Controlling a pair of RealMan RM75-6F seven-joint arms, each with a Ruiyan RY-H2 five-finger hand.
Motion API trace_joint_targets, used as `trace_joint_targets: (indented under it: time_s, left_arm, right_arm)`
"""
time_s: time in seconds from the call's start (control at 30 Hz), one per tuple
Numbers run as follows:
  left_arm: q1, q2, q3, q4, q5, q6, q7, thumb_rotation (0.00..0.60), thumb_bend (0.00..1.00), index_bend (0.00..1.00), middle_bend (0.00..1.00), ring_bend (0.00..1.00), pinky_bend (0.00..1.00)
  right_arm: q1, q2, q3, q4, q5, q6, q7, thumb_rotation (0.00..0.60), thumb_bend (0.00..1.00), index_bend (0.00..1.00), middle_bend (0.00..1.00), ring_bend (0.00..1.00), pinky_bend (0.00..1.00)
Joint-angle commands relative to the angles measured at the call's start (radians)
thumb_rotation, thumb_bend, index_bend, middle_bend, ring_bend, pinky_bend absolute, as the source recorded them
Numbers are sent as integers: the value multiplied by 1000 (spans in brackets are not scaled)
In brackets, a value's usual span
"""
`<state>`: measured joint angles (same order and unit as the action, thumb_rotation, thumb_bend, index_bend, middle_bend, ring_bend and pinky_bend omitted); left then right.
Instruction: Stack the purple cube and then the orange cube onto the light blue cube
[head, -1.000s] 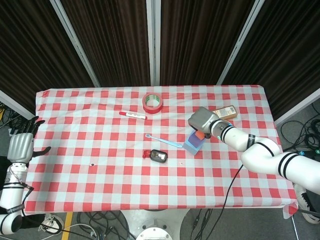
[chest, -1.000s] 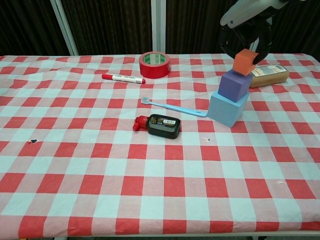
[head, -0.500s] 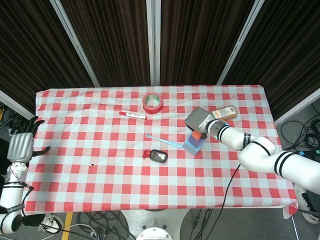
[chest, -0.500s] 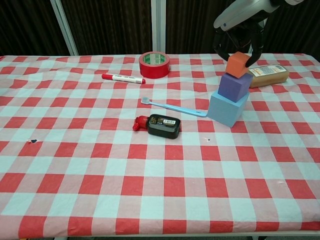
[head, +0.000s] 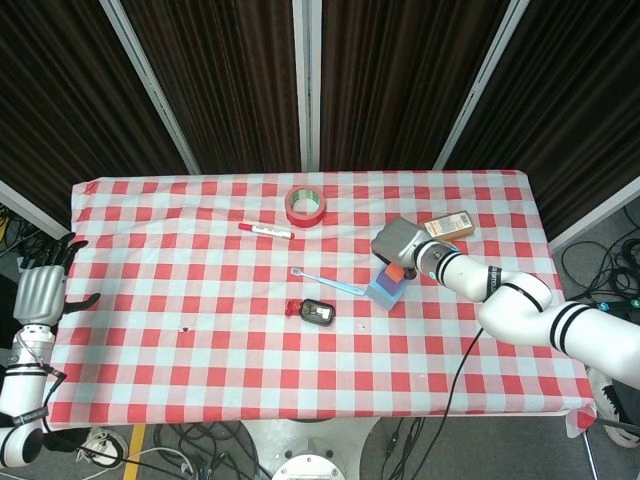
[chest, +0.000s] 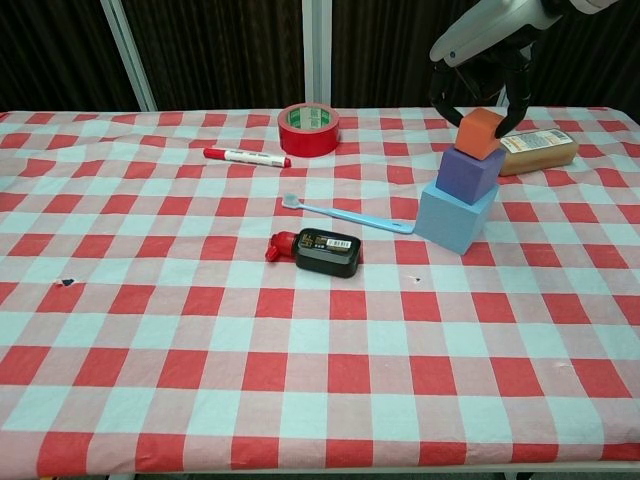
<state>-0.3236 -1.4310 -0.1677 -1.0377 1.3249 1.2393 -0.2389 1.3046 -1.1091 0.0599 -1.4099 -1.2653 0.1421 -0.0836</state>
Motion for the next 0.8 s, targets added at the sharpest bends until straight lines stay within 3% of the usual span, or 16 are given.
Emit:
trace_joint_targets:
  time_s: [0.03, 0.4, 0.8]
  left_arm:
    - [-2, -1, -3, 0, -2, -1, 0, 600, 211, 233, 197, 132, 239]
    - [-1, -5, -5, 7, -1, 3, -11, 600, 210, 233, 197, 132, 239]
    - [-1, -4, -6, 5, 0, 4, -13, 600, 211, 233, 197, 132, 239]
  right_arm:
    - [-1, -5, 0, 5, -11, -3, 9, 600, 158, 595, 1000, 1000, 1000]
    - [4, -17, 1, 18, -35, -11, 35, 600, 158, 582, 1000, 1000, 1000]
    - [5, 6, -1, 2, -50, -4, 52, 600, 99, 346, 1000, 1000, 1000]
